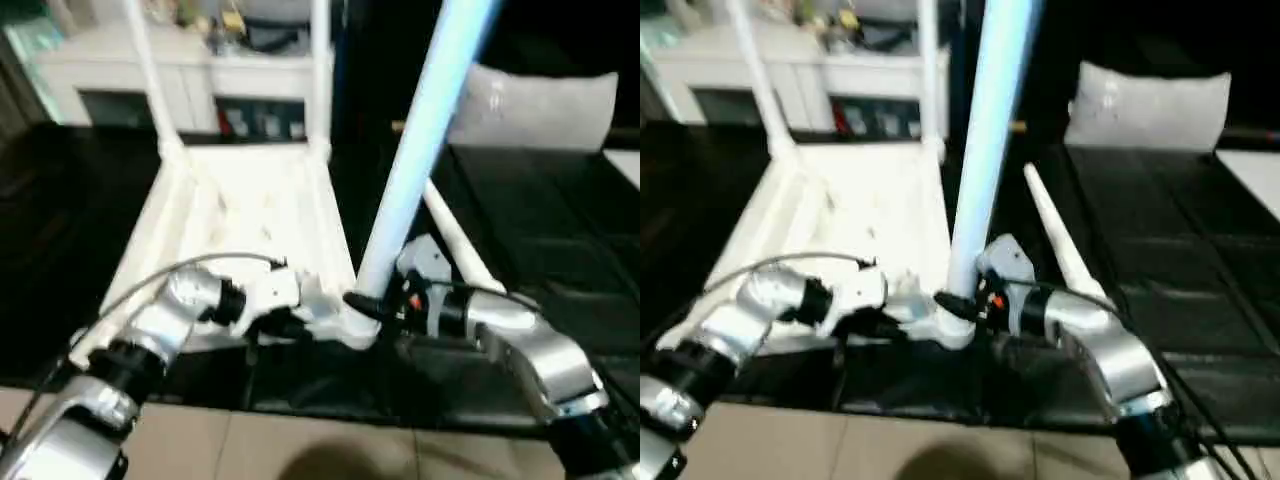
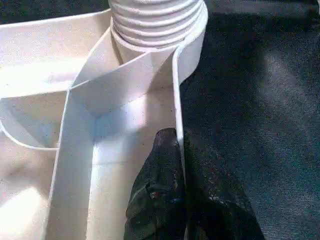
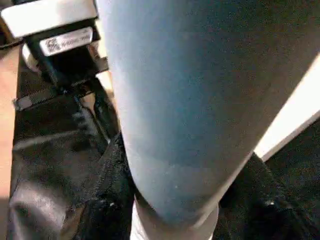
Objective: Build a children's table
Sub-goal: Insert table leg to table base
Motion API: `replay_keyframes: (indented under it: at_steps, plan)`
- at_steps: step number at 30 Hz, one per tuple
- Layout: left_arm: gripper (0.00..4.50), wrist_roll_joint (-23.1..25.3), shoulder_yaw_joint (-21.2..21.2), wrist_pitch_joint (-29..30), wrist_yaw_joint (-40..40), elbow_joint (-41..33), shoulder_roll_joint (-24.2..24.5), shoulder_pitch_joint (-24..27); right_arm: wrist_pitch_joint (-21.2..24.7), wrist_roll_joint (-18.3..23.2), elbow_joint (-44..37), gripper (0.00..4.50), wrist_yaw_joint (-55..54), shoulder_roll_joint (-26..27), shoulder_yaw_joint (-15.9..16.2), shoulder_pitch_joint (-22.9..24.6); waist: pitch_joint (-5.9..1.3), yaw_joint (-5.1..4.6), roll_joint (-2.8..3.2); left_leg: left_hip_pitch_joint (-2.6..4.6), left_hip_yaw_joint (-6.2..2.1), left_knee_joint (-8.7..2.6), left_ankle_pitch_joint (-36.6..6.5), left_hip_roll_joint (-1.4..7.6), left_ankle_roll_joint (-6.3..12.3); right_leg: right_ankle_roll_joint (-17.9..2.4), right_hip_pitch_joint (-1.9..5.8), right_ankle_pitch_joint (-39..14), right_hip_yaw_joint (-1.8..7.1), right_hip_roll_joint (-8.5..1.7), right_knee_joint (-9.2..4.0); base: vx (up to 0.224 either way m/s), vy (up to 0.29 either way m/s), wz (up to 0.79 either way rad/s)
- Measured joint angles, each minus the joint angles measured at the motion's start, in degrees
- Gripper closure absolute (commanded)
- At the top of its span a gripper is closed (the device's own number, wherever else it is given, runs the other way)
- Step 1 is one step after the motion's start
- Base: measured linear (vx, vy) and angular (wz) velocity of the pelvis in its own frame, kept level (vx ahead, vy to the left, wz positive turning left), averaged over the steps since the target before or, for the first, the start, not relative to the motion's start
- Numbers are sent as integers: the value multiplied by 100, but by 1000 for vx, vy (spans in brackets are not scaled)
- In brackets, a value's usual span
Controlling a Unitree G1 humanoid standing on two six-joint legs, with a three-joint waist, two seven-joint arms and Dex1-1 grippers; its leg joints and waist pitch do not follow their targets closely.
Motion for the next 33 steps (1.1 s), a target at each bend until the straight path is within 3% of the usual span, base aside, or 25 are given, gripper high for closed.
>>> replay_keyframes:
  at_steps: [6,9,17,22,26,29,33]
  plan:
    - [450,-14,1,2,-220,-86,205,-87,2,-1,27,261,203,-13,126,-191,94,-130,-92,2,-19,-44,-1,10,1,1,28,0,11,26,-137,0,0,0]
    - [450,-9,3,-2,-349,-82,285,-203,2,-1,50,261,322,-12,163,-301,143,-139,-152,1,-13,-71,-1,12,1,0,17,1,11,29,-153,0,0,0]
    - [450,-14,58,124,-401,-201,443,-237,2,-5,124,261,328,127,189,-435,191,-157,-185,8,19,-124,-1,34,0,-10,-16,7,14,39,-152,0,0,0]
    - [450,-33,307,907,-158,-960,563,147,2,-6,118,261,112,326,180,-418,241,-207,-146,23,33,-145,-1,45,-1,-13,-31,9,14,48,-153,0,0,0]
    - [450,-53,497,1669,215,-1706,618,514,25,-11,82,261,-313,547,124,-345,273,-330,-116,24,33,-152,-1,43,-1,-13,-38,8,11,48,-188,0,0,0]
    - [450,-87,763,2529,765,-2510,497,940,172,-113,65,261,-833,867,-32,-339,287,-455,-95,5,32,-164,-1,42,-1,-13,-53,8,6,52,-248,0,0,0]
    - [450,26,972,3768,1560,-3526,65,1297,306,-155,225,261,-1472,1241,-250,-512,290,-519,-112,-38,74,-164,-2,42,-1,-63,-119,41,24,49,-252,0,0,0]
